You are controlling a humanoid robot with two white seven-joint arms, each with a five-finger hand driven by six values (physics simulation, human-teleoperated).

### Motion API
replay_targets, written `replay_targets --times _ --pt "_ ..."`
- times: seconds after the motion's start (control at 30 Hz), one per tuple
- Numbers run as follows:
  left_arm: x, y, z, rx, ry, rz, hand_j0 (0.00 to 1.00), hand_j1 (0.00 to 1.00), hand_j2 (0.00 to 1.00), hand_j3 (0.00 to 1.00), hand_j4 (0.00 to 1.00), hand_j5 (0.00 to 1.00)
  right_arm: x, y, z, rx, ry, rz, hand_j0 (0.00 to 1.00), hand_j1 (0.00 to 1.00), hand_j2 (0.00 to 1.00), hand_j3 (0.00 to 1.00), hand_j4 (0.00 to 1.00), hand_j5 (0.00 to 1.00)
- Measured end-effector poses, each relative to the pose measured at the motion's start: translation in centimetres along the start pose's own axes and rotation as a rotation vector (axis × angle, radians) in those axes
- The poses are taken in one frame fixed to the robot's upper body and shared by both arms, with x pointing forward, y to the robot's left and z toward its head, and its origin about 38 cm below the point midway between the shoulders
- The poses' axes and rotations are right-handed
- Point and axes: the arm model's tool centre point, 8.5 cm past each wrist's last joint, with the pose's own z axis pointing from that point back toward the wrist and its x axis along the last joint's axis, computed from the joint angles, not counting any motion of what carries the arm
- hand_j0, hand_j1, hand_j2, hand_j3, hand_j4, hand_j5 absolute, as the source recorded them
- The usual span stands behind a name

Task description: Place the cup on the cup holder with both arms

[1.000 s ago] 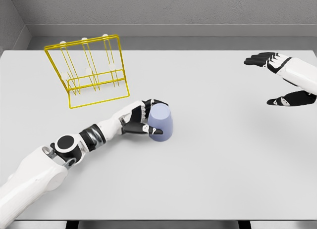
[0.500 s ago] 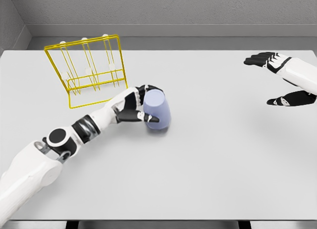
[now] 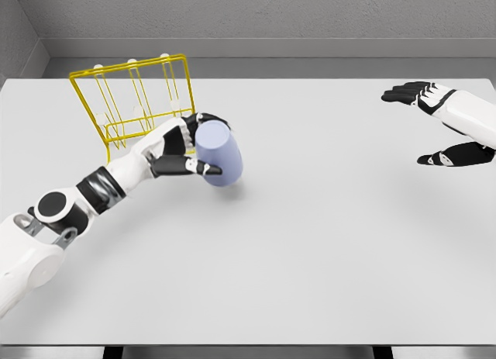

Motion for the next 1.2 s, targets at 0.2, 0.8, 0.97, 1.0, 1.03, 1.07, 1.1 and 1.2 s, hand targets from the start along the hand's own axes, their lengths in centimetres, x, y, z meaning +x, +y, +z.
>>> replay_targets --times 0.2,0.8,0.97,1.0,1.03,1.07,1.1,1.2 --pt "1.5 1.4 1.0 0.026 -0.019 -0.023 0.62 0.62 0.62 0.62 0.62 0.62 0.0 0.0 0.0 0.0 0.0 0.0 1.0 1.0 1.0 1.0 1.0 1.0" --pt "6.1 3.5 3.1 0.05 -0.08 -0.075 0.62 0.62 0.62 0.62 0.62 0.62 0.0 0.1 0.0 0.001 0.001 -0.001 1.0 1.0 1.0 1.0 1.0 1.0" --pt "7.7 4.7 3.7 0.079 -0.11 -0.094 0.62 0.62 0.62 0.62 0.62 0.62 0.0 0.1 0.0 0.001 0.001 -0.001 1.0 1.0 1.0 1.0 1.0 1.0" --pt "8.1 5.0 3.9 0.088 -0.118 -0.098 0.62 0.62 0.62 0.62 0.62 0.62 0.0 0.1 0.0 0.001 0.001 -0.001 1.0 1.0 1.0 1.0 1.0 1.0" --pt "8.5 5.3 4.0 0.098 -0.126 -0.102 0.62 0.62 0.62 0.62 0.62 0.62 0.0 0.1 0.0 0.001 0.001 -0.001 1.0 1.0 1.0 1.0 1.0 1.0" --pt "8.8 5.7 4.2 0.107 -0.132 -0.104 0.62 0.62 0.62 0.62 0.62 0.62 0.0 0.1 0.0 0.001 0.001 -0.001 1.0 1.0 1.0 1.0 1.0 1.0" --pt "9.1 5.9 4.3 0.115 -0.139 -0.107 0.62 0.62 0.62 0.62 0.62 0.62 0.0 0.1 0.0 0.001 0.001 -0.001 1.0 1.0 1.0 1.0 1.0 1.0" --pt "9.9 6.6 4.4 0.131 -0.153 -0.115 0.62 0.62 0.62 0.62 0.62 0.62 0.0 0.1 0.0 0.001 0.001 -0.001 1.0 1.0 1.0 1.0 1.0 1.0"
